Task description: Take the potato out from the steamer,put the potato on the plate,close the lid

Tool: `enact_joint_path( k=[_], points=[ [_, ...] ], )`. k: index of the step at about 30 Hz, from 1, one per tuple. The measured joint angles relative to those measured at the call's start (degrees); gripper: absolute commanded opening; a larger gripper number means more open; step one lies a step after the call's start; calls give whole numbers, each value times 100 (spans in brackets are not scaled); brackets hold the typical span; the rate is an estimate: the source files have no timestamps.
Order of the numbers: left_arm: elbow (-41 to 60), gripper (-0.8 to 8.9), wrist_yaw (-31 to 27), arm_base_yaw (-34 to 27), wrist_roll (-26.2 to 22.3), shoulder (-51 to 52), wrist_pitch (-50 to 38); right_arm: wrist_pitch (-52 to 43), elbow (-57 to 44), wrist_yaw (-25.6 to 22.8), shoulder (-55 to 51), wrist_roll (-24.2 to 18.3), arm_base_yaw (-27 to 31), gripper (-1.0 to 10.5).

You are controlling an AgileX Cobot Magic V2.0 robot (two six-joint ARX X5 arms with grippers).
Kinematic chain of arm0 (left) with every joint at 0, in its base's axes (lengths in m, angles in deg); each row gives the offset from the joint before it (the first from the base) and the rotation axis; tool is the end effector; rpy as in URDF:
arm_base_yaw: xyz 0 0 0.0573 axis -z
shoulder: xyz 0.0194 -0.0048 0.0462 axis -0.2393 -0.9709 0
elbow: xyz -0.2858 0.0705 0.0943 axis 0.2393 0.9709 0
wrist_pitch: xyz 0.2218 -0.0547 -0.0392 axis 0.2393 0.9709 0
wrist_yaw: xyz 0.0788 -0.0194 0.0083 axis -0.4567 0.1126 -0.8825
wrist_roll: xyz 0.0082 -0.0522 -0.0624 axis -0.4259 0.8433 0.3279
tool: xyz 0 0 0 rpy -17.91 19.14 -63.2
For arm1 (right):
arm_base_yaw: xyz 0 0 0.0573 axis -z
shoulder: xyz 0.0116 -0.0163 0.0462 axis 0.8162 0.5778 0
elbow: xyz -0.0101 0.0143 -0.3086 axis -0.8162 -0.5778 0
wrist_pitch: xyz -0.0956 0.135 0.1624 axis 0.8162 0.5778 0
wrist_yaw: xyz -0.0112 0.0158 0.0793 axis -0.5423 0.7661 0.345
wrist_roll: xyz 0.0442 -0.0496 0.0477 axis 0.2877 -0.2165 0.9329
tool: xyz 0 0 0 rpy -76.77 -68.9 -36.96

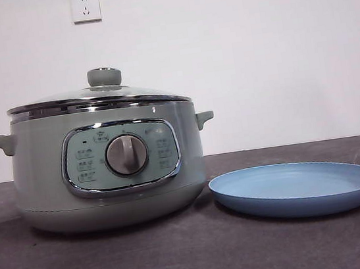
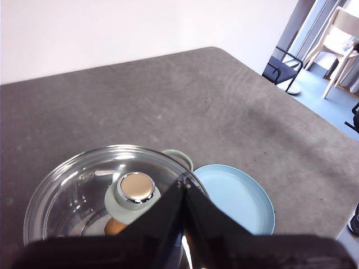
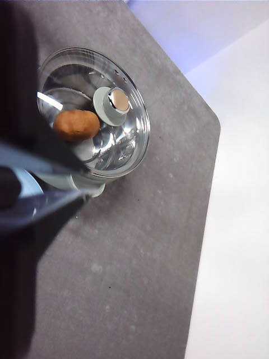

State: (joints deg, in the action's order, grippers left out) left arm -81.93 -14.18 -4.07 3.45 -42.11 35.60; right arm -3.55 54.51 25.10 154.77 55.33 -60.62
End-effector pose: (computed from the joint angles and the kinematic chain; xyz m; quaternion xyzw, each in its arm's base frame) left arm 0.1716 -0.0657 0.4363 -0.0427 0.2041 -0.3450 0.9152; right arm 0.2010 0.0564 0.4671 0.0125 0.2135 0.3204 0.9228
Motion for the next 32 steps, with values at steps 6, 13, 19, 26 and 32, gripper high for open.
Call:
enact_joint_path(
  k=[6,13,19,26,32],
  points=[
    [-4,472,-214,15,168,-92,-321,-2,13,-11,-9,-11,-2,693],
    [-7,467,-479,452,358,-632,-979,-2,13,-11,-9,2,-9,692],
    [-7,467,-1344,949,372,-1298,-1126,-2,13,-31,-9,52,-9,692],
    [-7,467,-1888,1250,343,-2006,-1128,-2,13,-31,-9,52,-9,691],
    [-7,465,-2367,1379,210,-2507,-1119,-2,13,-31,-9,101,-9,690]
  ],
)
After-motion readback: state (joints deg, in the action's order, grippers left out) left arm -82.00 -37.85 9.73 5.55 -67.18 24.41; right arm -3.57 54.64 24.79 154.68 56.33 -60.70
